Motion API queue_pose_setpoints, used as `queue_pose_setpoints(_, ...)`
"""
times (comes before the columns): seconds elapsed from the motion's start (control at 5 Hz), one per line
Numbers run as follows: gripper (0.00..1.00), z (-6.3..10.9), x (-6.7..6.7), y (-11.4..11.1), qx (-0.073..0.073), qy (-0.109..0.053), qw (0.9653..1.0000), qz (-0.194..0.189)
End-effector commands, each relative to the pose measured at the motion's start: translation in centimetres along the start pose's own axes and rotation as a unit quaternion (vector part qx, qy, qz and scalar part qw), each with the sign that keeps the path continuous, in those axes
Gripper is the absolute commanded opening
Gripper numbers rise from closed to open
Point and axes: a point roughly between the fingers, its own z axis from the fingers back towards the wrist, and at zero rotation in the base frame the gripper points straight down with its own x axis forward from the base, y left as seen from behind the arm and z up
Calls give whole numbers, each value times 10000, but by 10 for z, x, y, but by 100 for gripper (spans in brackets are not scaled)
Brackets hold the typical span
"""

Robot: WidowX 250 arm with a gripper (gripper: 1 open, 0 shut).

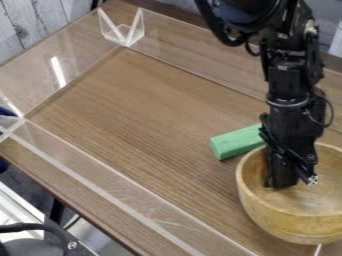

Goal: Put the green block in the brown bowl

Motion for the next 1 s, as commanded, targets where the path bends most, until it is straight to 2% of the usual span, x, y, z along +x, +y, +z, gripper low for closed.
queue_pose_setpoints(0.0, 0, -4, 2, -13, -27, 149, 9998, -101)
queue_pose_setpoints(0.2, 0, 0, 6, -15, -18, 145, 9999, -30)
queue_pose_setpoints(0.4, 100, 5, 4, -13, -74, 319, 9994, 111)
queue_pose_setpoints(0.6, 100, 13, 1, -11, -125, 506, 9983, 270)
queue_pose_setpoints(0.8, 100, 18, 3, -10, -131, 507, 9982, 284)
